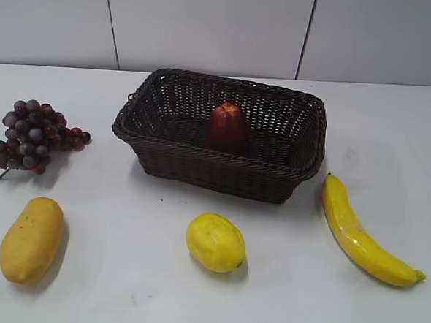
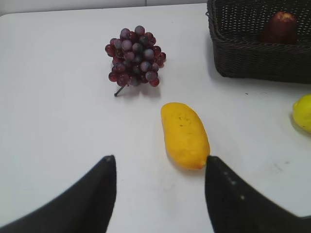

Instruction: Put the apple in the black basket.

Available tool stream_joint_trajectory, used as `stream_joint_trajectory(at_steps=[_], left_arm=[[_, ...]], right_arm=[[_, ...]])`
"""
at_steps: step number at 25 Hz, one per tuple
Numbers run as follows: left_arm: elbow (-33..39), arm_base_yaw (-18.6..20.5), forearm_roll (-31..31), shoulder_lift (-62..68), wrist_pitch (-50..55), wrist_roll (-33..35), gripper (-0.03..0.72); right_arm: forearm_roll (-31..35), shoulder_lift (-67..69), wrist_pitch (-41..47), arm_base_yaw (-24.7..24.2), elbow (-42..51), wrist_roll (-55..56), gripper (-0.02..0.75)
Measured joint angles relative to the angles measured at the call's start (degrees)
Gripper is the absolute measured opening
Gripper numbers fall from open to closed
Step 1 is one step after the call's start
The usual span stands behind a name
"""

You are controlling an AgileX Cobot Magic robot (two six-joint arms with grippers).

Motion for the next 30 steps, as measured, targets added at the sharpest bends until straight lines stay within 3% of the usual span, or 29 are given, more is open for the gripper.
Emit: stream_joint_trajectory(at_steps=[12,15,23,30], left_arm=[[0.0,0.0,0.0,0.0,0.0,0.0,0.435],[0.0,0.0,0.0,0.0,0.0,0.0,0.435],[0.0,0.0,-0.1,0.0,0.0,0.0,0.435],[0.0,0.0,-0.1,0.0,0.0,0.0,0.435]], right_arm=[[0.1,-2.6,-0.4,-0.7,0.0,-0.1,0.591],[0.1,-6.9,-0.5,-4.4,0.0,-0.1,0.591],[0.2,-10.7,-0.5,-21.5,0.0,-0.1,0.591],[0.2,-10.7,-0.5,-23.6,0.0,-0.1,0.59]])
